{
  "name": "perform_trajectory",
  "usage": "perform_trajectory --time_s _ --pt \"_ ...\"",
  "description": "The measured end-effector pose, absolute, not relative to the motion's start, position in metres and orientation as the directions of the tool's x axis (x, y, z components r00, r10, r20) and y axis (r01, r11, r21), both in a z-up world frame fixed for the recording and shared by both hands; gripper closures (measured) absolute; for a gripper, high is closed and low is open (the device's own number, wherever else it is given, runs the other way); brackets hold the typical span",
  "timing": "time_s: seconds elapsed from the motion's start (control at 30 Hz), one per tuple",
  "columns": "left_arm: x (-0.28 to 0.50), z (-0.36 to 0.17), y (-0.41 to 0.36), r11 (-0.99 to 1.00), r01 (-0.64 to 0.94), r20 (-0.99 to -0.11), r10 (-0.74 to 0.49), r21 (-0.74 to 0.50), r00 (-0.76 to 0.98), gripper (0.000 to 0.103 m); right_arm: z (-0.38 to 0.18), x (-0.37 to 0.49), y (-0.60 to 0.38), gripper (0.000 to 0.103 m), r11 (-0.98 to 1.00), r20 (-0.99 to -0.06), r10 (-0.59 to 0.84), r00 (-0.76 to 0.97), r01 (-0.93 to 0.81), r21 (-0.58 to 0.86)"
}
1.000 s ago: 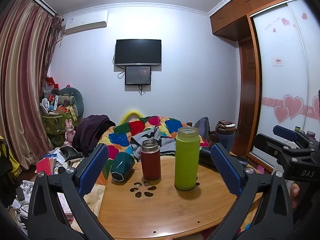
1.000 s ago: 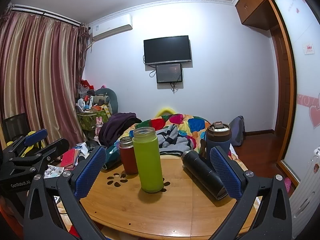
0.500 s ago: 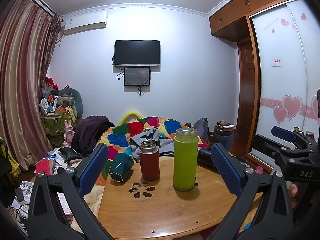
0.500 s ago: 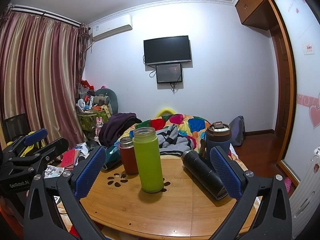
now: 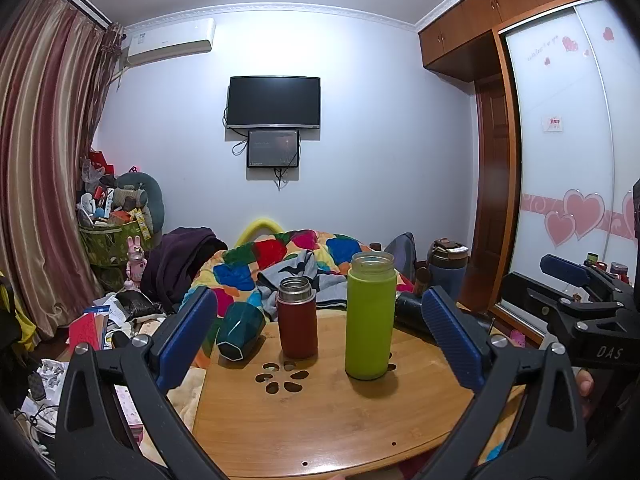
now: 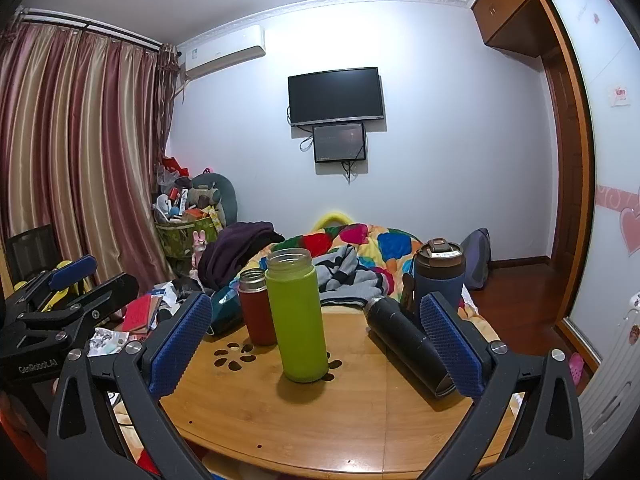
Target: Flip cup upside down
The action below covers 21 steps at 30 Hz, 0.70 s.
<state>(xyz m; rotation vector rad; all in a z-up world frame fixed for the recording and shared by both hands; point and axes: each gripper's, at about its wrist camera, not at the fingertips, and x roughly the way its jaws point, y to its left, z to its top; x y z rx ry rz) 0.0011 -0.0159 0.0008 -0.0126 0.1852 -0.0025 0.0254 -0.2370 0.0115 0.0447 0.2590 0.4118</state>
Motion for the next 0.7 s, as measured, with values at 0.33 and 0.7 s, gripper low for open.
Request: perform_trajectory --time_s 0.33,0.7 --pt "0.026 -0.006 -0.014 0.999 0.038 -0.231 -0.044 -0.029 0.972 0.000 0.000 0.043 -0.240 0.000 0.918 -0.271 0.396 0.877 -0.379 0.113" --pt "0.121 -0.043 -0.026 0.988 0.129 -0.405 -0.152 -0.085 0.902 0.000 -0.036 0.084 -0.254 0.000 0.930 -0.371 0.367 0.853 -0.335 0.149"
